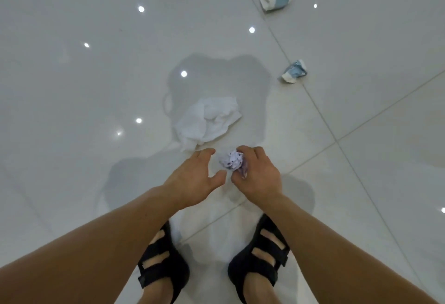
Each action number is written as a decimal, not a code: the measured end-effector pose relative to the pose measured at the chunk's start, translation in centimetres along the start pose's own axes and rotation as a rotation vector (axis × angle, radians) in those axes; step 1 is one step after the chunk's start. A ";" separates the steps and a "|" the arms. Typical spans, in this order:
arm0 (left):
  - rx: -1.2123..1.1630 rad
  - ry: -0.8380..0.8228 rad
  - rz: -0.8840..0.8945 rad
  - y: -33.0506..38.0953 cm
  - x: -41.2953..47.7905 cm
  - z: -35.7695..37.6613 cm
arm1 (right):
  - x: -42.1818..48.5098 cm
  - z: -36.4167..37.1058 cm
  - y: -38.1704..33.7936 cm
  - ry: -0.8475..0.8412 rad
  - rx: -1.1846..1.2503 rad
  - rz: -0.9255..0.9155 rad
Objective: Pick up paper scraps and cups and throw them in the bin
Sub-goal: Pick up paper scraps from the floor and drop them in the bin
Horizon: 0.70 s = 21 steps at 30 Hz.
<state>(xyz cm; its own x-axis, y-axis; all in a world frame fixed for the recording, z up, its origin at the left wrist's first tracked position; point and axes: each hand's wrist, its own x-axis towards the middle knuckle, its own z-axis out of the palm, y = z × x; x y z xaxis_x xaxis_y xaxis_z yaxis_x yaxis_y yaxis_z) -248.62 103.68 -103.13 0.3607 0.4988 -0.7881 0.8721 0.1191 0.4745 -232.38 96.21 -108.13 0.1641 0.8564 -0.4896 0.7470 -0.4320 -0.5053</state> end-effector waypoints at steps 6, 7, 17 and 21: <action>-0.400 0.065 0.002 3.0 -2.5 -4.5 | -0.5 -4.3 -6.9 -0.082 0.332 -0.131; -0.423 0.094 -0.003 2.8 -2.8 -5.2 | -0.3 -4.6 -7.7 -0.106 0.351 -0.123; -0.320 0.348 -0.164 -8.5 -3.4 -7.1 | 9.4 0.2 -8.6 -0.115 -0.315 0.027; -0.297 0.333 -0.217 -13.1 -3.6 -6.2 | 11.2 5.6 -9.1 -0.193 -0.445 0.101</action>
<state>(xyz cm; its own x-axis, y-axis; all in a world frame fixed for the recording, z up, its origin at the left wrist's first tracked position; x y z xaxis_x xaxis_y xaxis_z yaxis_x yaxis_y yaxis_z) -263.35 105.63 -104.10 0.0136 0.6768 -0.7361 0.7664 0.4658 0.4424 -241.00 108.12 -112.99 0.1585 0.7303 -0.6644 0.9431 -0.3113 -0.1172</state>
